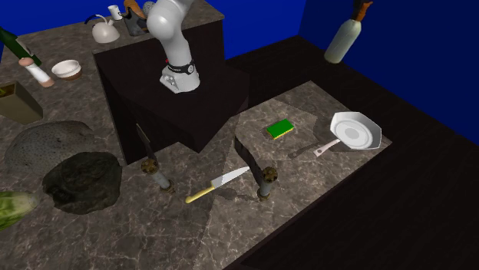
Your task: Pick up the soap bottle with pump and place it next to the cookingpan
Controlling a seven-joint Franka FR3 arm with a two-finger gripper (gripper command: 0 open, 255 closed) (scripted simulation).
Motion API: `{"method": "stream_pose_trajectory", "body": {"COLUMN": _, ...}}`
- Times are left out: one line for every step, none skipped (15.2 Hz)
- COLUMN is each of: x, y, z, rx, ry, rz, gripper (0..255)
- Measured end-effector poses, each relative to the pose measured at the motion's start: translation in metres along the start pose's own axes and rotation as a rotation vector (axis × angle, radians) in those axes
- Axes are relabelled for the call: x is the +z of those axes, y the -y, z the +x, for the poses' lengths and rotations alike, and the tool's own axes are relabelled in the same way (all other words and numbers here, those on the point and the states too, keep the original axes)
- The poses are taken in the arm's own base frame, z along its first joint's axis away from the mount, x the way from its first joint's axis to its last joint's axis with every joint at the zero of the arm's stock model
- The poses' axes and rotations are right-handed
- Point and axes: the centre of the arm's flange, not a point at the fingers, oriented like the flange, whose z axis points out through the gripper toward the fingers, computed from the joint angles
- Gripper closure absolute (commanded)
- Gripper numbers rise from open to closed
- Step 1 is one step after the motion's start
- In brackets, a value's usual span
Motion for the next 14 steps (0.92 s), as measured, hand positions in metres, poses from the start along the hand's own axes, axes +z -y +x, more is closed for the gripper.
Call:
{"method": "stream_pose_trajectory", "body": {"x": -0.002, "y": 0.015, "z": 0.000, "rx": 0.000, "ry": -0.002, "rz": 0.002, "gripper": 255}}
{"method": "stream_pose_trajectory", "body": {"x": 0.000, "y": 0.020, "z": 0.000, "rx": 0.000, "ry": 0.000, "rz": 0.000, "gripper": 255}}
{"method": "stream_pose_trajectory", "body": {"x": 0.005, "y": 0.021, "z": -0.001, "rx": 0.001, "ry": 0.001, "rz": -0.001, "gripper": 255}}
{"method": "stream_pose_trajectory", "body": {"x": 0.009, "y": 0.022, "z": -0.001, "rx": 0.001, "ry": 0.001, "rz": -0.001, "gripper": 255}}
{"method": "stream_pose_trajectory", "body": {"x": 0.013, "y": 0.022, "z": -0.001, "rx": 0.001, "ry": 0.001, "rz": -0.001, "gripper": 255}}
{"method": "stream_pose_trajectory", "body": {"x": 0.019, "y": 0.022, "z": -0.001, "rx": 0.001, "ry": 0.001, "rz": 0.000, "gripper": 255}}
{"method": "stream_pose_trajectory", "body": {"x": 0.024, "y": 0.023, "z": -0.001, "rx": 0.002, "ry": 0.000, "rz": 0.000, "gripper": 255}}
{"method": "stream_pose_trajectory", "body": {"x": 0.029, "y": 0.023, "z": -0.001, "rx": 0.002, "ry": 0.000, "rz": 0.000, "gripper": 255}}
{"method": "stream_pose_trajectory", "body": {"x": 0.035, "y": 0.023, "z": -0.001, "rx": 0.002, "ry": 0.001, "rz": -0.001, "gripper": 255}}
{"method": "stream_pose_trajectory", "body": {"x": 0.040, "y": 0.024, "z": -0.002, "rx": 0.002, "ry": 0.000, "rz": 0.000, "gripper": 255}}
{"method": "stream_pose_trajectory", "body": {"x": 0.045, "y": 0.023, "z": -0.002, "rx": 0.002, "ry": 0.001, "rz": -0.001, "gripper": 255}}
{"method": "stream_pose_trajectory", "body": {"x": 0.050, "y": 0.023, "z": -0.002, "rx": 0.002, "ry": 0.001, "rz": 0.000, "gripper": 255}}
{"method": "stream_pose_trajectory", "body": {"x": 0.056, "y": 0.023, "z": -0.002, "rx": 0.002, "ry": 0.001, "rz": 0.000, "gripper": 255}}
{"method": "stream_pose_trajectory", "body": {"x": 0.060, "y": 0.023, "z": -0.003, "rx": 0.002, "ry": 0.001, "rz": -0.001, "gripper": 255}}
